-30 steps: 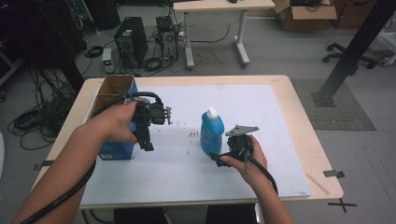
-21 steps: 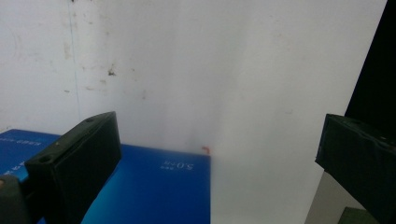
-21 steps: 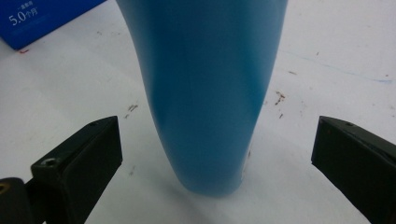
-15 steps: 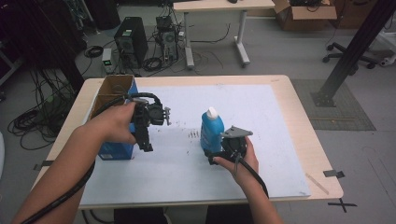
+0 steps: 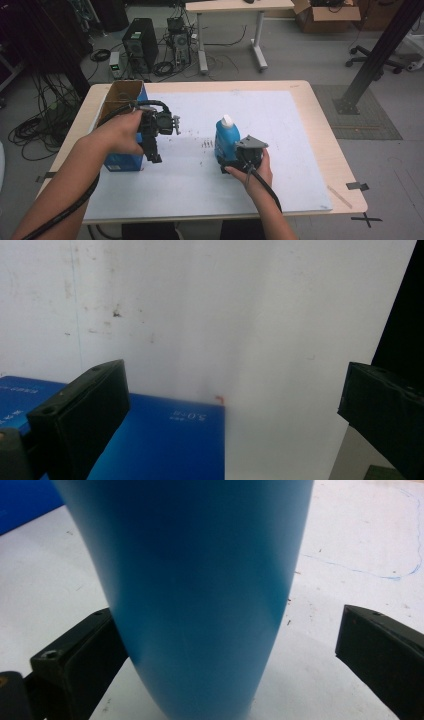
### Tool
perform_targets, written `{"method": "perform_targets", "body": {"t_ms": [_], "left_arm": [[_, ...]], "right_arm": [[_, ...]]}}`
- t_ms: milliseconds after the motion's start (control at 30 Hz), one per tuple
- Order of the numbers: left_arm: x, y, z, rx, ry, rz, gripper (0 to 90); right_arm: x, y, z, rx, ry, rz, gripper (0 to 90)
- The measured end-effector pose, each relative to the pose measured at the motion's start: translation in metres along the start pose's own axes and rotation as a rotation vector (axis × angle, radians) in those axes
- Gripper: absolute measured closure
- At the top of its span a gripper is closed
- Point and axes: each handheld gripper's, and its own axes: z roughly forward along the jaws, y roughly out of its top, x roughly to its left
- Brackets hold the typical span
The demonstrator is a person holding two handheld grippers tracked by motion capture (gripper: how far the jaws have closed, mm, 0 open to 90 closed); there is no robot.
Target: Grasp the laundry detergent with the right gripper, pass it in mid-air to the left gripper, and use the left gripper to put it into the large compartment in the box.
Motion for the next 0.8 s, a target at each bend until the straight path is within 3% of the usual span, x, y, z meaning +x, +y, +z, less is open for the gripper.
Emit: {"method": "perform_targets", "body": {"t_ms": [200,400,800], "left_arm": [[-0.0006,0.0006,0.0028,0.002,-0.006,0.004,0.4],[-0.0009,0.0005,0.0034,0.0,-0.006,0.001,0.4],[-0.0017,-0.0003,0.0027,0.0,-0.005,-0.002,0.4]], "right_arm": [[0.0002,-0.0028,0.0029,-0.033,-0.027,0.009,1.0],[0.003,-0.0019,0.0041,-0.051,-0.023,0.004,1.6],[0.0056,-0.0011,0.0055,-0.074,-0.026,0.005,11.1]]}}
